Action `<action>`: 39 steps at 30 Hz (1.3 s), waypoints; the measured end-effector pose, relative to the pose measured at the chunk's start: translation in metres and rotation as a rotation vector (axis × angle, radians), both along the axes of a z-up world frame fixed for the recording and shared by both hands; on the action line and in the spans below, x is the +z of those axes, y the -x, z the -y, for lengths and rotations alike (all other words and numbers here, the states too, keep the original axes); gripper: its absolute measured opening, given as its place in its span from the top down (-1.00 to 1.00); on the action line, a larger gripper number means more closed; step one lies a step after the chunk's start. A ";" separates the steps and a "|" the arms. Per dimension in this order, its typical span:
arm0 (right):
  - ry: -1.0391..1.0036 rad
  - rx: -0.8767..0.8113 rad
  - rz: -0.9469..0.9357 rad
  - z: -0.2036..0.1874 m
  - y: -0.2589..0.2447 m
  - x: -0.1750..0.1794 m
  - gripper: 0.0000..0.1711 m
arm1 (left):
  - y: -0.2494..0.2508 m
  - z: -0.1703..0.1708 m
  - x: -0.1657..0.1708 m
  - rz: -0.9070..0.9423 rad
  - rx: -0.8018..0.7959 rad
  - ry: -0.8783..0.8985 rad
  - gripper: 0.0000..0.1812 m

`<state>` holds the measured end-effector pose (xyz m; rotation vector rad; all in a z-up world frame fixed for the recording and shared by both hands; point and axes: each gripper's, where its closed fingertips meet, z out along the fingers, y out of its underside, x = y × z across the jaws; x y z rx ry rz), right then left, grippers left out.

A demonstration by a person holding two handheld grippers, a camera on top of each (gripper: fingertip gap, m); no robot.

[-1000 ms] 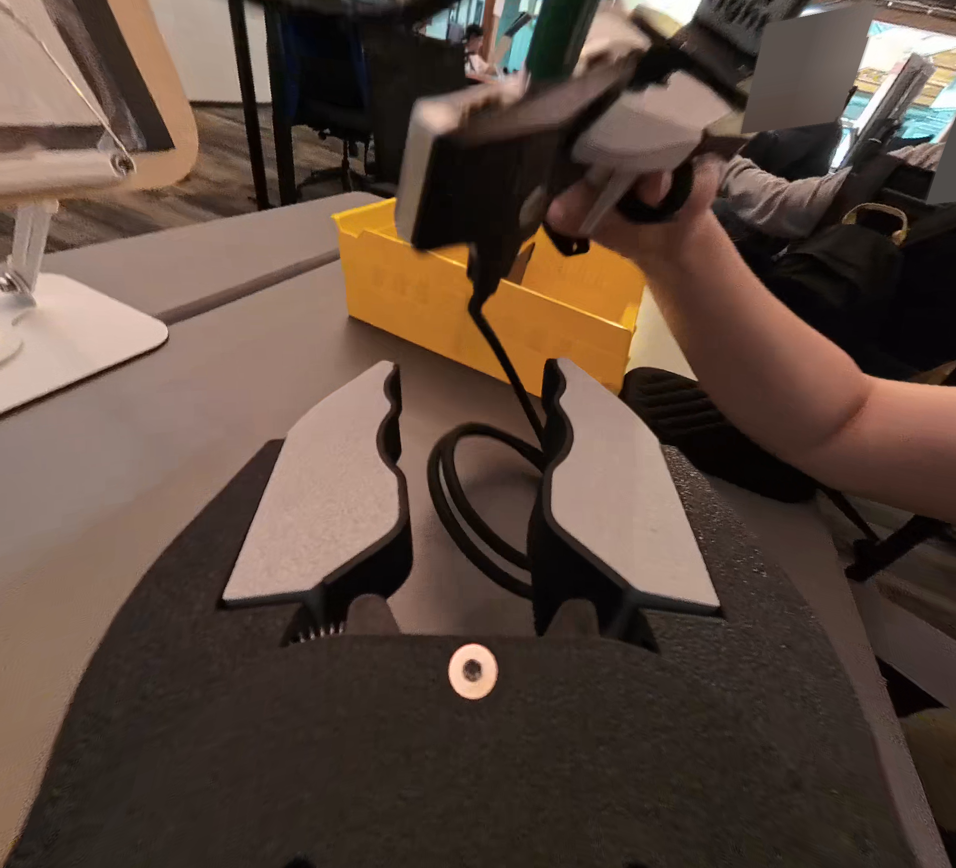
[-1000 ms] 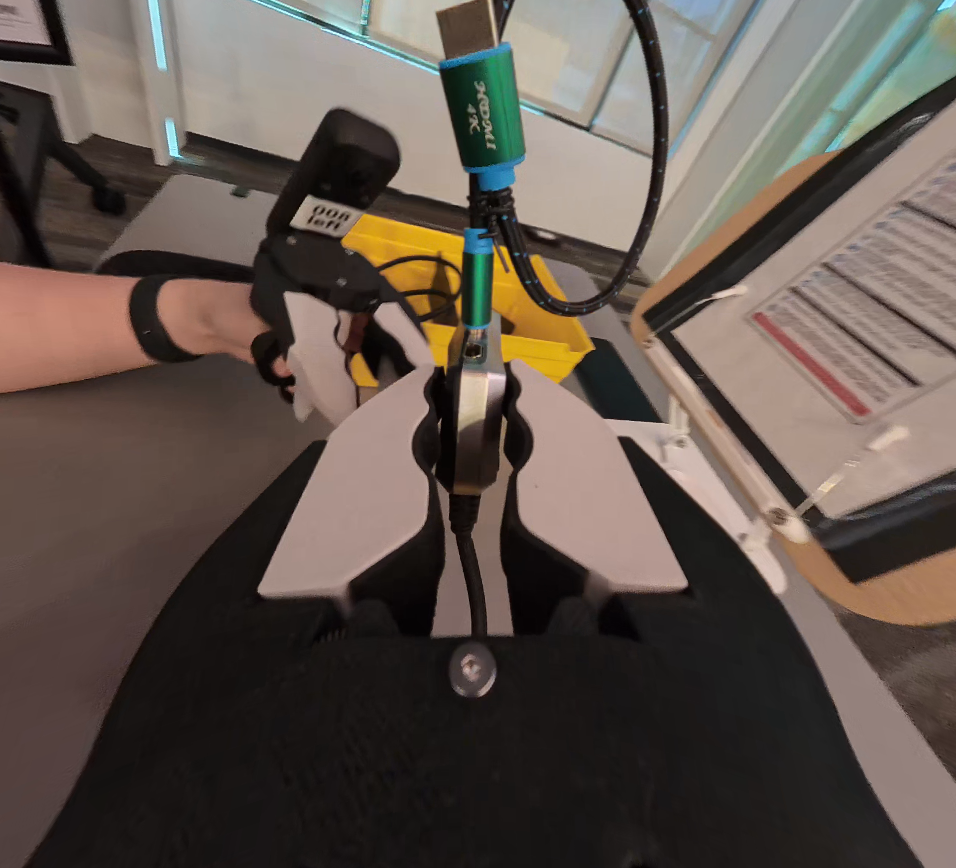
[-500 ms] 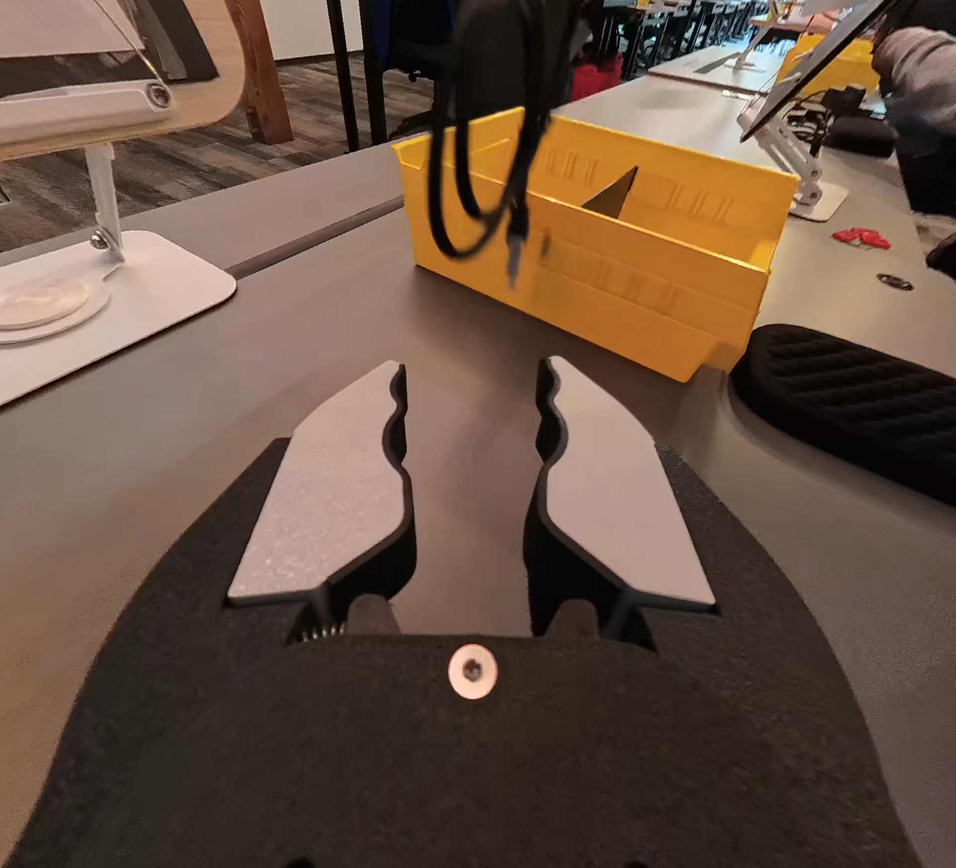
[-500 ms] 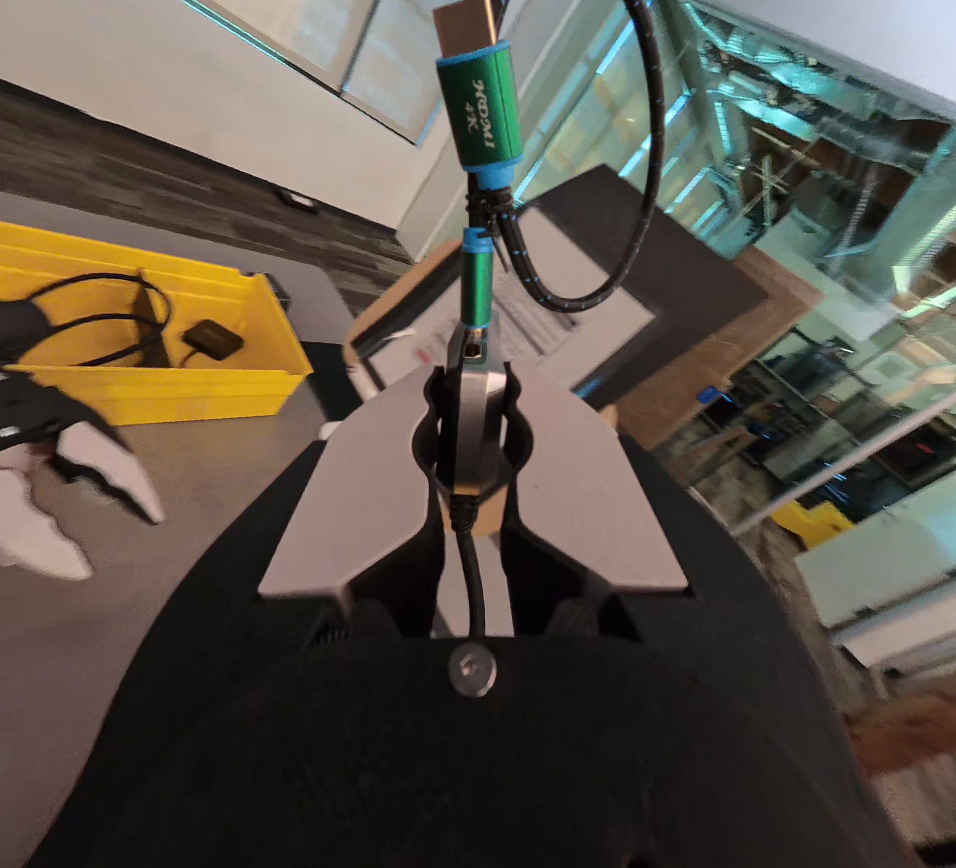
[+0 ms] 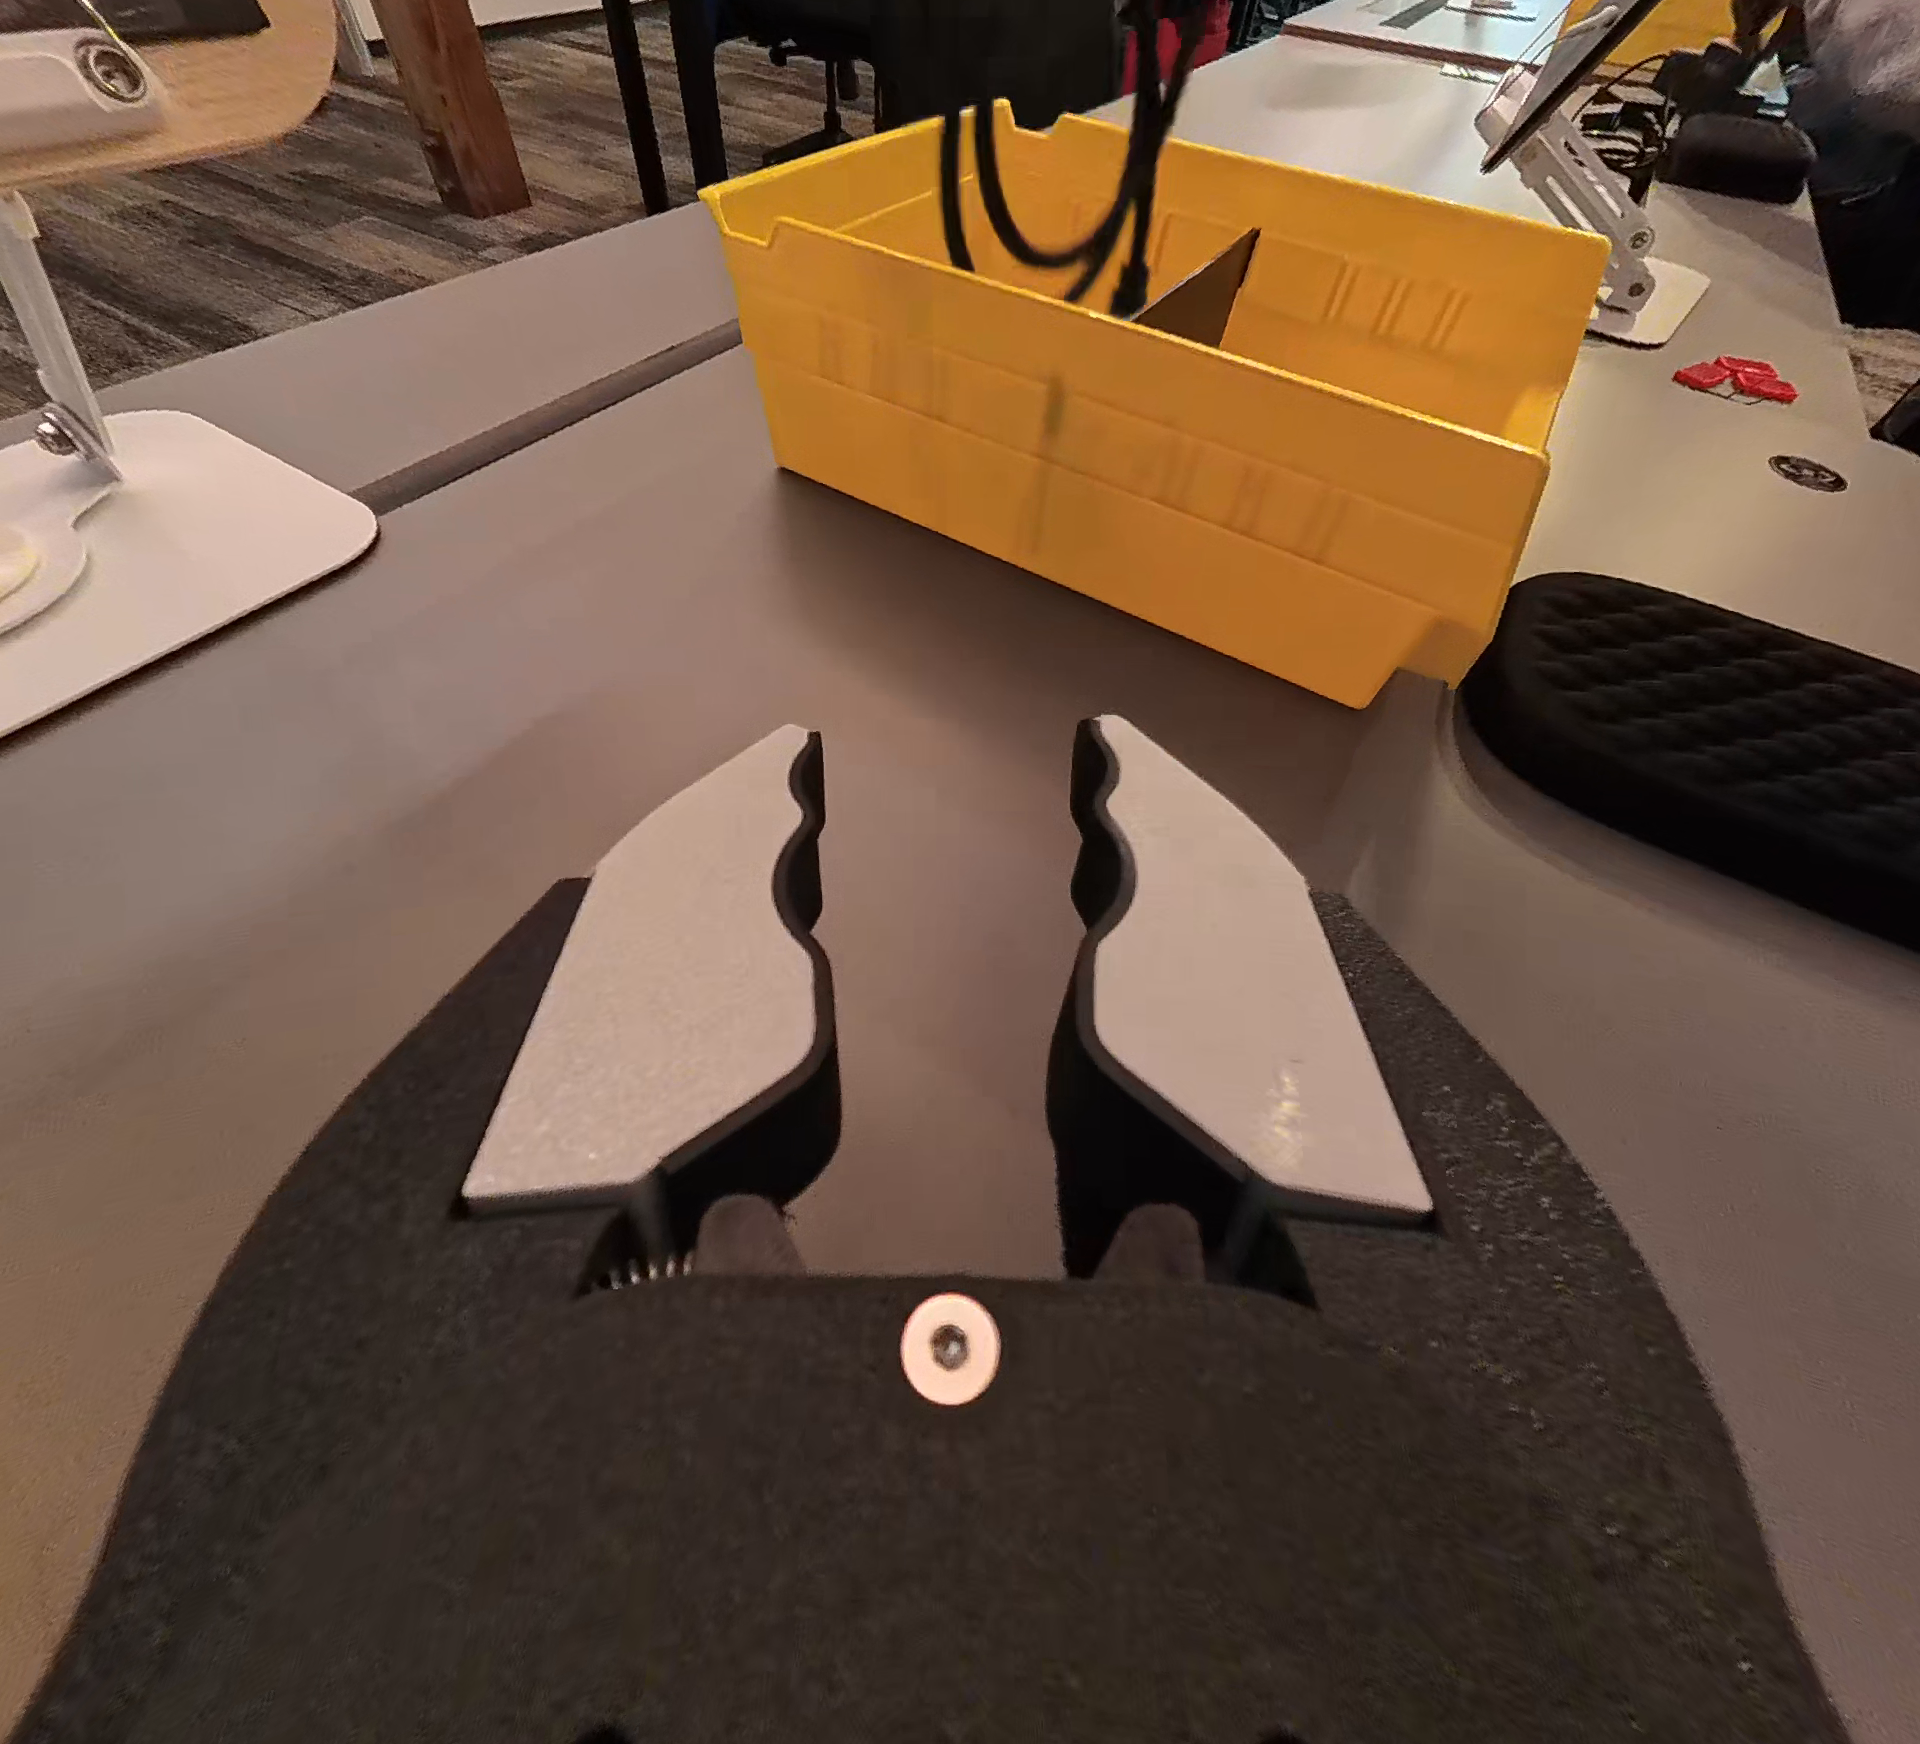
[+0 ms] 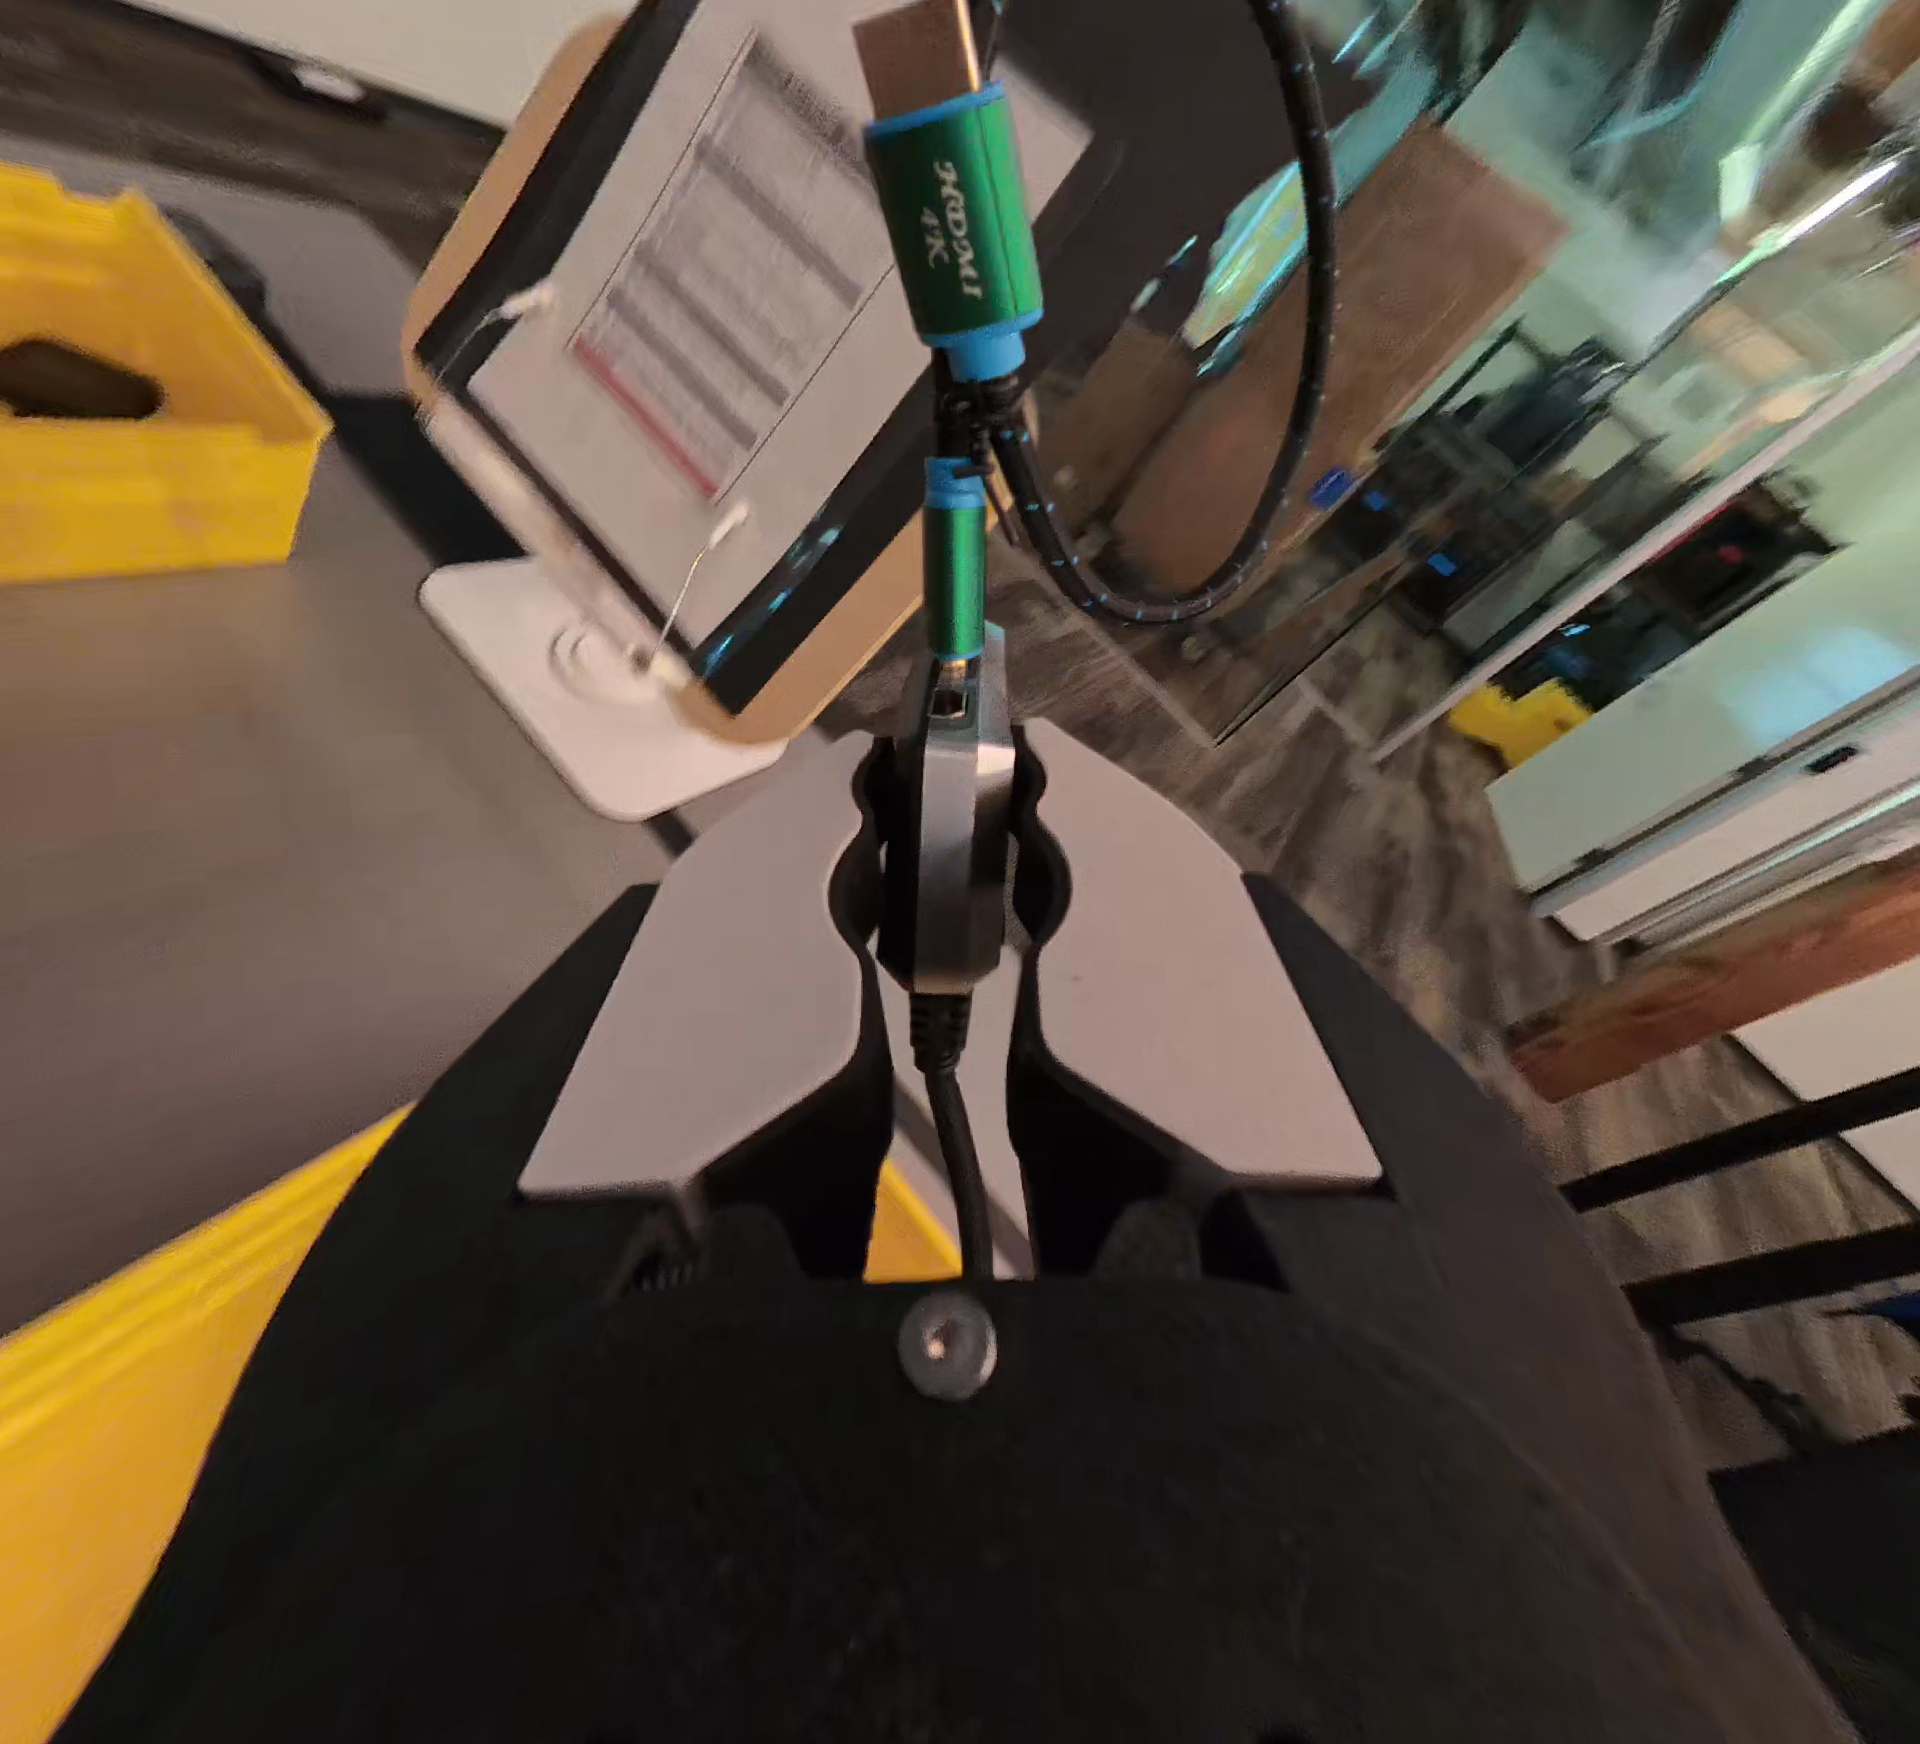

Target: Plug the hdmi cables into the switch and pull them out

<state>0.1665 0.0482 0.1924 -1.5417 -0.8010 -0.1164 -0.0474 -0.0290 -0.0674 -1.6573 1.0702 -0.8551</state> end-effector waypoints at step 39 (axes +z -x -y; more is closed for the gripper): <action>0.798 -0.062 0.598 0.020 -0.026 -0.161 0.75 | -0.012 0.010 -0.021 -0.143 -0.030 -0.053 0.53</action>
